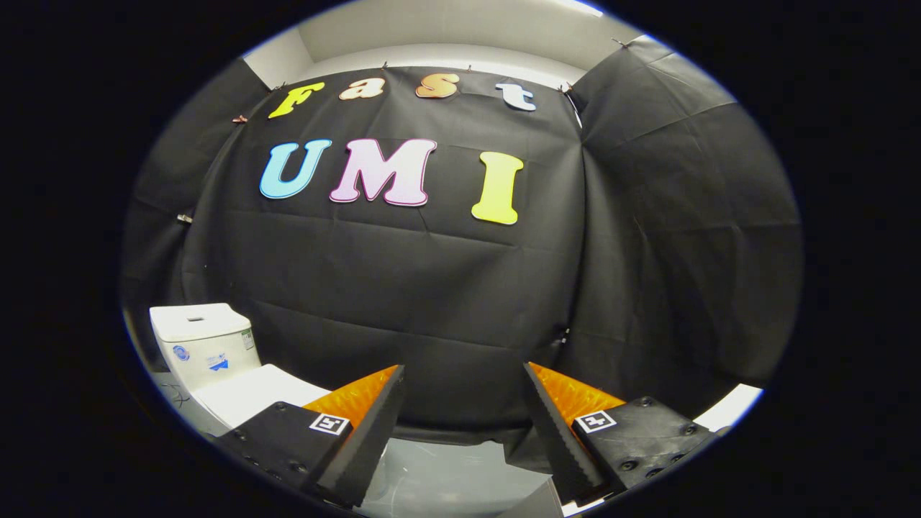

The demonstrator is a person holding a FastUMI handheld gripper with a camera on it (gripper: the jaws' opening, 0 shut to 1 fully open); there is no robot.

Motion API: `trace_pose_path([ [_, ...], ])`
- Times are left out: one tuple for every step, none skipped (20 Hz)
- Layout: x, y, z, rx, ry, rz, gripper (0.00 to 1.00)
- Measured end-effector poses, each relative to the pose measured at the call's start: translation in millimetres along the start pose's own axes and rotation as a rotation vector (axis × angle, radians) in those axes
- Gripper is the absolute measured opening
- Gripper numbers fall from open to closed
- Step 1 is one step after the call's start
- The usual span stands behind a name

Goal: Open the toilet lid.

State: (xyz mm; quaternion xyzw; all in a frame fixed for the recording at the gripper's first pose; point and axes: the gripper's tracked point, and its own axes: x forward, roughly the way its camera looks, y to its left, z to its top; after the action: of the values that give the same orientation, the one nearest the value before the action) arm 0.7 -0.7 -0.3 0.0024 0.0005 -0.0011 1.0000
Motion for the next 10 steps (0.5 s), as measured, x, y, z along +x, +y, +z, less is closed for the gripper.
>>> trace_pose_path([
  [0.0, -0.4, -0.6, -0.002, 0.002, -0.001, 0.98],
  [0.5, -1.1, -1.6, -0.006, 0.003, -0.005, 0.98],
  [0.9, -1.1, -2.5, -0.007, 0.006, -0.004, 0.98],
  [0.2, -0.5, -2.6, -0.004, 0.008, -0.004, 0.98],
  [0.2, -1.4, -2.4, -0.004, 0.008, -0.007, 0.98],
  [0.6, -2.1, -2.9, -0.004, 0.009, -0.007, 0.98],
  [-0.2, -1.5, -3.1, 0.001, 0.009, -0.005, 0.98],
  [0.2, -1.4, -2.3, 0.006, 0.008, -0.005, 0.98],
  [0.4, -2.7, -2.3, 0.007, 0.008, -0.009, 0.98],
  [0.1, -4.1, -2.5, 0.007, 0.006, -0.012, 0.98],
])
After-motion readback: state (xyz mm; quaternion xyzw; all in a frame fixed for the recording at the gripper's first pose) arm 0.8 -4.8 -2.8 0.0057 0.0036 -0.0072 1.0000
